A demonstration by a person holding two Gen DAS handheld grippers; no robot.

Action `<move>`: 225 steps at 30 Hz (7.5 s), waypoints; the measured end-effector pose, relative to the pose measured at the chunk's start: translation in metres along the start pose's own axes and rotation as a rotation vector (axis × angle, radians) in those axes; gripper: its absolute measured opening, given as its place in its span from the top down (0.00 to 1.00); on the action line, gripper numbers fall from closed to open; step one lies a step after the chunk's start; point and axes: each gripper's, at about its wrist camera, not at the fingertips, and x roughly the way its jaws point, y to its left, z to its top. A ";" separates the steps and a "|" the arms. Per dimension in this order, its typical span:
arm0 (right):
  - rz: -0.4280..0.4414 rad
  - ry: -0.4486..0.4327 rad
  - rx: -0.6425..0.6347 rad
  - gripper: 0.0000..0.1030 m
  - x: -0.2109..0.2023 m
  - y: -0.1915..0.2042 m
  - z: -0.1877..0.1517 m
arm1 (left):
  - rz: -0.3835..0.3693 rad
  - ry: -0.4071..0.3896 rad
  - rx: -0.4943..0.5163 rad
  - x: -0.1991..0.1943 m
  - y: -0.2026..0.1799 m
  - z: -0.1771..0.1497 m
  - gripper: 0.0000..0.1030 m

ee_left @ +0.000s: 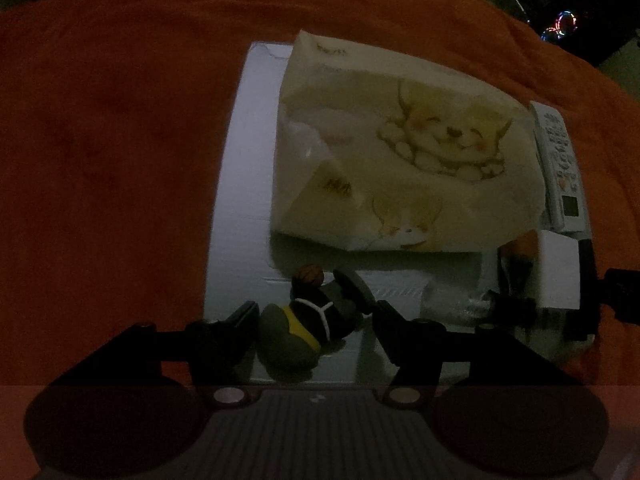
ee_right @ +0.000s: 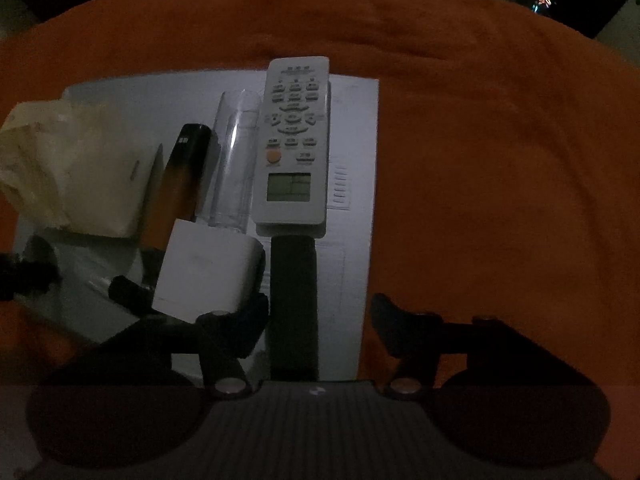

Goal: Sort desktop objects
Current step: 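Close the right tool on the black stick beside the white block, then carry the figurine and black stick into the white box with both tools, then open both tools to drop the figurine and black stick in the box, then withdraw both tools from the box back toward the board, then grasp the white square block with the right tool while the left tool reaches toward the glass vial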

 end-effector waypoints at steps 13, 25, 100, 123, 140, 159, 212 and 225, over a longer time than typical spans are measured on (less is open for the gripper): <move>-0.028 0.008 -0.027 0.73 0.000 0.005 -0.007 | -0.007 -0.007 -0.001 -0.011 0.038 -0.030 0.45; 0.026 -0.079 0.059 0.73 -0.049 -0.006 -0.017 | -0.057 -0.062 -0.003 -0.068 0.065 -0.045 0.45; 0.108 0.091 0.081 0.73 -0.026 0.127 -0.267 | -0.041 0.022 0.123 -0.042 -0.025 -0.281 0.45; 0.066 0.203 0.073 0.73 -0.005 0.128 -0.256 | 0.055 0.191 0.114 -0.020 -0.031 -0.278 0.44; 0.050 0.236 0.091 0.70 0.002 0.135 -0.250 | 0.041 0.296 0.059 -0.010 -0.021 -0.273 0.42; 0.124 0.153 0.118 0.61 -0.059 0.121 -0.239 | -0.039 0.147 0.022 -0.077 -0.005 -0.262 0.28; 0.086 -0.038 0.230 0.54 -0.061 0.028 -0.031 | -0.091 -0.083 0.076 -0.047 -0.054 -0.065 0.20; 0.086 -0.016 0.174 0.53 -0.008 0.054 -0.004 | -0.098 -0.045 0.047 -0.024 -0.029 -0.056 0.20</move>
